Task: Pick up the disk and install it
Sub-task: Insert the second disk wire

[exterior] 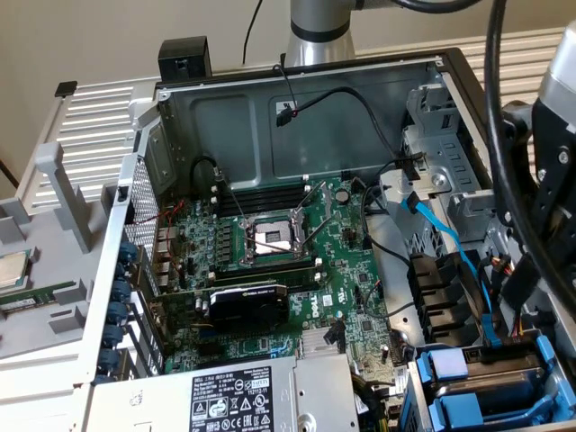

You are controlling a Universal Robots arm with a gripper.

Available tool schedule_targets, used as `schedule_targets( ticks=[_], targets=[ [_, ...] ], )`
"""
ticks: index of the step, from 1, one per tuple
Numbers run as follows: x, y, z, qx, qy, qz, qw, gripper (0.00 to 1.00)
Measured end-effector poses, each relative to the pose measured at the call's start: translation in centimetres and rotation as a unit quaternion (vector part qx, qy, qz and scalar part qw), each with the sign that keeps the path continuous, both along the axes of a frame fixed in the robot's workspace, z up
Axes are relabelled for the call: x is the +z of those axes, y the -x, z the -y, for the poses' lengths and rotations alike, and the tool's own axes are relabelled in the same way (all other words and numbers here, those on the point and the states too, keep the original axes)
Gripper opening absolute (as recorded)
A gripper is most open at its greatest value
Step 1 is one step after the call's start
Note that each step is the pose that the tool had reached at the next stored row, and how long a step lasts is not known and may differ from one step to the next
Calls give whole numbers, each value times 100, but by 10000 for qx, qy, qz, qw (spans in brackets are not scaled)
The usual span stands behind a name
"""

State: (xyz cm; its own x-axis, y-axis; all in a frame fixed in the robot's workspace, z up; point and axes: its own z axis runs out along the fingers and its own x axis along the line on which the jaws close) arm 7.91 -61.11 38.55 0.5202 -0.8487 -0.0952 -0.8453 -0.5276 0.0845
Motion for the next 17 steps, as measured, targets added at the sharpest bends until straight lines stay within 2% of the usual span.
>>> schedule_targets(
  ticks=[5, 11, 14, 17],
  targets=[
    [0, 0, 0, 446, -19, 0, 9990, 11],
    [0, 0, 0, 966, -58, 1, 9953, 11],
    [2, -1, -1, 1185, -96, 3, 9929, 11],
    [0, -3, 0, 1361, -156, 9, 9906, 11]
  ],
)
